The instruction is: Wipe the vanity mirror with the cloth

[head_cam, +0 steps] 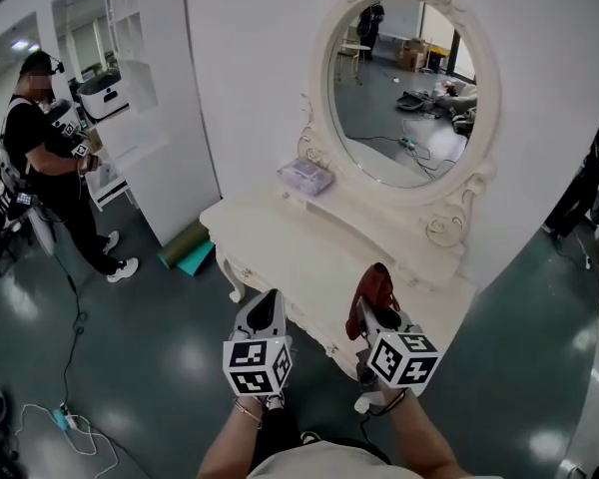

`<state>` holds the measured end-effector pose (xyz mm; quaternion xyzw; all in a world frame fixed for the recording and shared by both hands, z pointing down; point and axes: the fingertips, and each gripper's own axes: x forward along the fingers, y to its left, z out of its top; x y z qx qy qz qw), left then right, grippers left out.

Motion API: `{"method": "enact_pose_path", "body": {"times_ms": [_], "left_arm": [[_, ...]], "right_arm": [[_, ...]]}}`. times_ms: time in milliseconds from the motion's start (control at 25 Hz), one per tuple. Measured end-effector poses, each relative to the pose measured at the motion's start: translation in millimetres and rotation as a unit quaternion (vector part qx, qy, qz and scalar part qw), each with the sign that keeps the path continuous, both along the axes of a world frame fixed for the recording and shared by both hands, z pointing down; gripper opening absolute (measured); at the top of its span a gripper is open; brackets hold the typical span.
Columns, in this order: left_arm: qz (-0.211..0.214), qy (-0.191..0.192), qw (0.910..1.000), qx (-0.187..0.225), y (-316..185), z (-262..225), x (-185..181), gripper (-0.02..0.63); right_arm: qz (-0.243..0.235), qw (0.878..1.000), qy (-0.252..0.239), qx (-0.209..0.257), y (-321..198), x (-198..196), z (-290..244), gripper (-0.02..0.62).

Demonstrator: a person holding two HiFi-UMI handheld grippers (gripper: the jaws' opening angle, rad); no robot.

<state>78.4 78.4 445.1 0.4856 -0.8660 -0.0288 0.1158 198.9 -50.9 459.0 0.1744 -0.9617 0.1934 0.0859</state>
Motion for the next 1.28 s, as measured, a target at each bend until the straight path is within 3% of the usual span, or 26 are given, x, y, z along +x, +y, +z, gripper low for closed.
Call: {"method": "enact_pose_path", "body": {"times_ms": [360, 760, 1080, 1280], "left_arm": [[0.064, -0.004, 0.998, -0.001, -70, 13, -58, 0.006], [0.142, -0.003, 0.9898, 0.005, -153, -6, -176, 0.006], [0.213, 0.007, 0.977, 0.011, -219, -11, -241, 0.006], [0.265, 0.02, 0.964, 0.011, -267, -7, -261, 0.006]], "right_arm": [[0.067, 0.998, -0.009, -0.016, -53, -45, 18, 0.06], [0.12, 0.993, -0.002, -0.024, -103, -154, 6, 0.06], [0.181, 0.983, 0.01, -0.015, -150, -209, -4, 0.06], [0.229, 0.973, 0.026, -0.017, -173, -222, 0, 0.06]]}}
